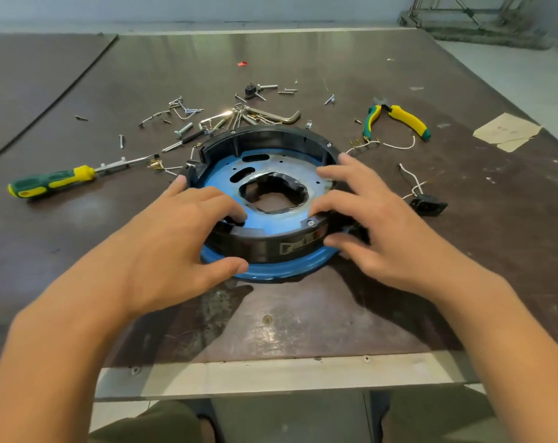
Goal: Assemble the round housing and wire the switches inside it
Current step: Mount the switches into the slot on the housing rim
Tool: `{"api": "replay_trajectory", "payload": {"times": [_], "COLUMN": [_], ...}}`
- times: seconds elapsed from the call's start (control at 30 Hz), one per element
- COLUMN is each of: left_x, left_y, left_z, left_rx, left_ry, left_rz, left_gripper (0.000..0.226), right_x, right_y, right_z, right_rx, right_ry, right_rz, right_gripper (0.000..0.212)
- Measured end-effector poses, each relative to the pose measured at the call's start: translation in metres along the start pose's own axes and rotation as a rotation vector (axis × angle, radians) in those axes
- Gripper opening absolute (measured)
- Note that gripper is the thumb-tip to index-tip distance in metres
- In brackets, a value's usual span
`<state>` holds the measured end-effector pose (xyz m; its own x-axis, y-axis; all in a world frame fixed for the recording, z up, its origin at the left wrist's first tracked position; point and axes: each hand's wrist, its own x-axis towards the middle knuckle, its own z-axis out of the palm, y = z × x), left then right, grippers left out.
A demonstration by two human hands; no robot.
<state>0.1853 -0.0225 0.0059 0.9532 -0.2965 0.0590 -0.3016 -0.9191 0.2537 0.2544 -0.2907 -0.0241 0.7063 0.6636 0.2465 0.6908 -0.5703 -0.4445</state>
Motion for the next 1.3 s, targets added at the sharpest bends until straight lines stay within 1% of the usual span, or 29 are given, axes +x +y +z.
{"api": "replay_trajectory", "payload": {"times": [0.13,0.23,0.33,0.4,0.47,0.53,0.6,0.63,0.73,0.8,0.87,0.97,1.07,1.13,1.2,1.27,1.3], "left_x": [0.005,0.010,0.012,0.010,0.011,0.012,0.011,0.008,0.000,0.001,0.005,0.008,0.012,0.013,0.013,0.011,0.010], "left_y": [0.007,0.022,0.041,0.054,0.061,0.053,0.036,0.026,0.007,0.006,0.011,0.023,0.041,0.051,0.052,0.045,0.039], "left_z": [0.009,0.014,0.020,0.028,0.031,0.026,0.016,0.011,0.004,0.009,0.014,0.020,0.029,0.034,0.035,0.030,0.027], "left_rx": [0.023,0.099,0.118,0.092,0.043,0.012,0.002,0.005,0.033,0.069,0.095,0.117,0.139,0.150,0.087,0.004,-0.010], "left_ry": [0.087,0.112,0.154,0.197,0.208,0.176,0.136,0.122,0.097,0.130,0.190,0.215,0.254,0.252,0.250,0.246,0.242], "left_rz": [0.054,0.077,0.066,0.059,0.054,0.076,0.122,0.126,0.113,0.120,0.116,0.115,0.109,0.096,0.106,0.109,0.109], "left_gripper": [0.031,0.031,0.040,0.038,0.038,0.045,0.049,0.048,0.040,0.034,0.037,0.044,0.043,0.043,0.045,0.051,0.053], "right_x": [-0.003,-0.002,-0.001,-0.001,-0.001,0.000,0.000,-0.001,-0.001,-0.001,-0.001,-0.001,0.000,0.001,0.000,-0.001,-0.001], "right_y": [0.013,0.002,-0.014,-0.018,-0.015,-0.009,0.000,0.005,0.016,0.017,0.012,-0.002,-0.010,-0.007,0.000,0.007,0.010], "right_z": [-0.009,0.000,0.014,0.018,0.018,0.015,0.011,0.010,0.005,0.003,0.002,0.008,0.016,0.019,0.019,0.017,0.016], "right_rx": [-0.013,0.010,0.001,-0.011,-0.016,-0.001,0.013,0.009,0.013,0.032,0.043,0.035,0.025,0.009,-0.010,-0.039,-0.046], "right_ry": [0.088,0.079,0.074,0.096,0.110,0.102,0.110,0.130,0.246,0.300,0.290,0.204,0.158,0.147,0.159,0.198,0.230], "right_rz": [0.084,0.049,-0.017,-0.020,-0.029,-0.025,0.014,0.043,0.168,0.203,0.135,-0.057,-0.114,-0.083,-0.014,0.049,0.080], "right_gripper": [0.050,0.053,0.050,0.046,0.037,0.027,0.022,0.024,0.032,0.036,0.040,0.042,0.038,0.031,0.026,0.030,0.036]}}
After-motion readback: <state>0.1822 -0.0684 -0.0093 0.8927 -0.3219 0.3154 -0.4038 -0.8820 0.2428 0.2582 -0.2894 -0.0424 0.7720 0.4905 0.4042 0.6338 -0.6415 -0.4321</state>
